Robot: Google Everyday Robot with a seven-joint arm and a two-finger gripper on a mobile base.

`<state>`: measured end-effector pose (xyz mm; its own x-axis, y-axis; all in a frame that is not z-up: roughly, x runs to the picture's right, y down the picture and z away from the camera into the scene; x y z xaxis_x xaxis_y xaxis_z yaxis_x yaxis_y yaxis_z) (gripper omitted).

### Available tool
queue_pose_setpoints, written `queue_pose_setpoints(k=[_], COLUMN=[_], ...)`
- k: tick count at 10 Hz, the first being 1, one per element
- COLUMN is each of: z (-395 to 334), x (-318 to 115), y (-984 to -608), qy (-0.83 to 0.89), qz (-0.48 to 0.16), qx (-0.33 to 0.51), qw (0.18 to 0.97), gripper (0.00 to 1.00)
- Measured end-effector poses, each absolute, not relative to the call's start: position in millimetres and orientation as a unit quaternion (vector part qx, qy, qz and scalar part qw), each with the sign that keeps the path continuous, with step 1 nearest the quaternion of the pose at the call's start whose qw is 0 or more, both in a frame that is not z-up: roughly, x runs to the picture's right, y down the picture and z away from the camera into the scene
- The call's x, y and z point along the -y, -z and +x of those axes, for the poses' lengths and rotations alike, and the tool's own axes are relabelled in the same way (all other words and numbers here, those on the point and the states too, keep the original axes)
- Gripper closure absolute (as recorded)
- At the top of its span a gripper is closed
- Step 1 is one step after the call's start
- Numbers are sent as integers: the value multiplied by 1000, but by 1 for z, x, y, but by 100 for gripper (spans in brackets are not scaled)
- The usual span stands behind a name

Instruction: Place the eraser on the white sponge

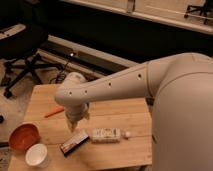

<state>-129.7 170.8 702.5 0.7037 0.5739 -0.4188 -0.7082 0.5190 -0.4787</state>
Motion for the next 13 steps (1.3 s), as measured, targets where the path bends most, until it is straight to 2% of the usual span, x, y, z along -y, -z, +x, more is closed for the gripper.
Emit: queue_pose_setpoints(k=[3,6,13], z=[-118,-126,-128], x=[-191,-193,-196], y=[-720,-731,-733], qy=[-319,-274,-213], qz=[-347,-345,-344], qx=[-90,-85,-66], qw=[877,894,912], gripper=[35,35,35])
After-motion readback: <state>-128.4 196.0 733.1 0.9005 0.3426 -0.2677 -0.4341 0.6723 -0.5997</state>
